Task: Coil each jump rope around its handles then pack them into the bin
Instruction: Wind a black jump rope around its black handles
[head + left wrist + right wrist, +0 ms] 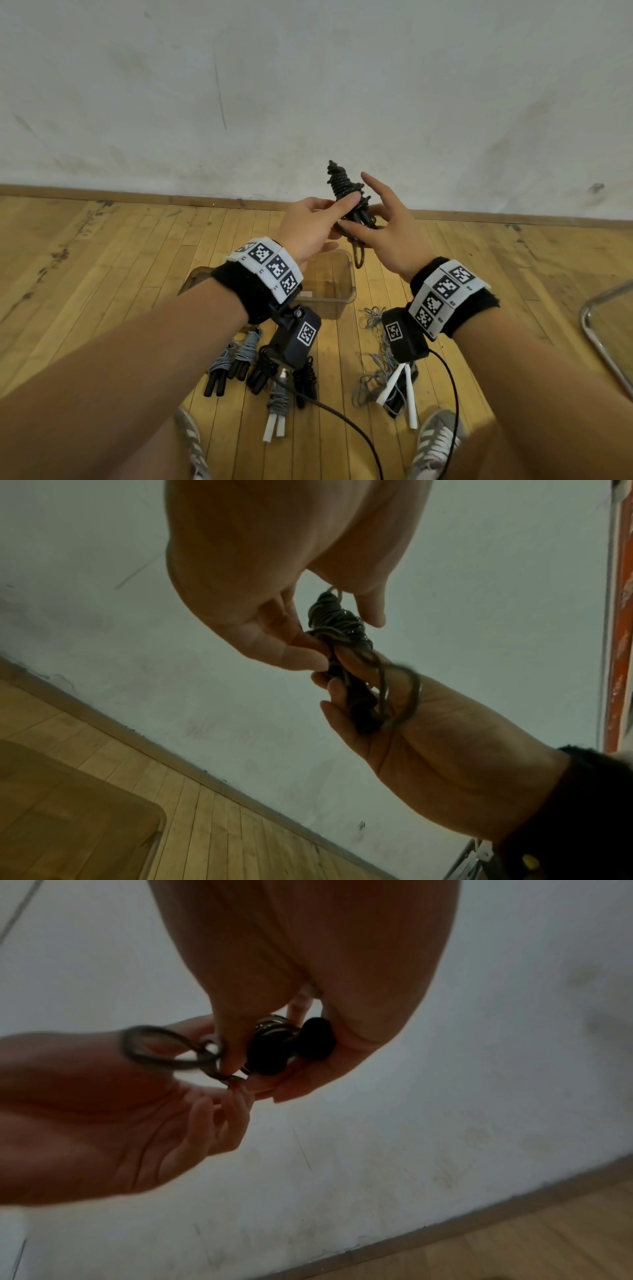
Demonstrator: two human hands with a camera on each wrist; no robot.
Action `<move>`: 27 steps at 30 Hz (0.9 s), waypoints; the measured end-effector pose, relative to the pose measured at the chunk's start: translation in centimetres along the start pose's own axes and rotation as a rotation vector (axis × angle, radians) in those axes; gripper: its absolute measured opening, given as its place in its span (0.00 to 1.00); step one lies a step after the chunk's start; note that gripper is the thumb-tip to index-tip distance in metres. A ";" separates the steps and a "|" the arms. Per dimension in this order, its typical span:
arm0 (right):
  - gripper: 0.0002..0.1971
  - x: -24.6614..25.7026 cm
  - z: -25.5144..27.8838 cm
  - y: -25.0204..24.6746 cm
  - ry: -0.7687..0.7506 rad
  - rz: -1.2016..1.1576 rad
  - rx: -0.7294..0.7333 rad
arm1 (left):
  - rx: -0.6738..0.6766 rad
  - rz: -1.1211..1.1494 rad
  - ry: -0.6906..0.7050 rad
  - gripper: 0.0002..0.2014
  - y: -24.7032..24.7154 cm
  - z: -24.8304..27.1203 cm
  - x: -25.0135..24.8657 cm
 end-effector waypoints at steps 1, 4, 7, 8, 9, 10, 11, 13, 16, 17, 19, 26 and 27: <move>0.42 0.0 0.0 0.2 -0.028 0.072 0.010 | -0.004 -0.001 0.002 0.26 0.0 0.0 0.1; 0.46 -0.6 -0.1 0.5 0.023 0.085 0.008 | -0.007 -0.012 0.012 0.21 -0.2 -0.2 0.0; 0.38 -1.4 0.3 0.6 0.274 -0.192 0.018 | 0.002 0.009 0.005 0.15 -0.3 -0.5 -0.1; 0.33 -1.4 0.5 0.8 0.325 -0.256 0.041 | 0.012 0.013 0.000 0.15 -0.3 -0.5 -0.1; 0.27 -1.1 0.8 1.1 0.335 -0.287 0.071 | 0.020 0.015 -0.005 0.14 -0.3 -0.4 -0.1; 0.22 -0.8 0.9 1.2 0.309 -0.286 0.095 | 0.027 0.018 -0.008 0.15 -0.3 -0.4 -0.1; 0.18 -0.5 1.0 1.4 0.272 -0.276 0.106 | 0.032 0.018 -0.012 0.15 -0.3 -0.3 -0.2; 0.16 -0.6 0.9 1.3 0.222 -0.260 0.084 | 0.036 0.015 -0.022 0.13 -0.3 -0.2 -0.2; 0.25 -0.6 0.3 0.8 0.134 -0.184 0.023 | -0.008 0.002 -0.031 0.09 -0.6 -0.4 -0.2; 0.28 -0.6 0.2 0.7 0.073 -0.107 0.008 | -0.028 0.003 -0.032 0.09 -0.8 -0.5 -0.2; 0.32 -0.5 0.0 0.7 -0.036 0.036 -0.013 | -0.043 0.000 -0.027 0.09 -1.0 -0.6 -0.1; 0.23 -1.6 0.0 1.0 0.122 -0.011 0.005 | -0.022 -0.040 0.048 0.07 -0.6 -0.1 -1.0; 0.23 -1.4 0.1 1.1 0.129 -0.037 0.021 | -0.027 -0.044 0.056 0.07 -0.6 0.0 -1.1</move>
Point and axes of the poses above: each hand's wrist, its own z-axis away from the middle knuckle, its own y-axis out of the palm, x = y × z, the point moved 8 cm from there along -z, towards the middle knuckle, and after that the axes turned 15 degrees about -x, right-handed, at the moved point
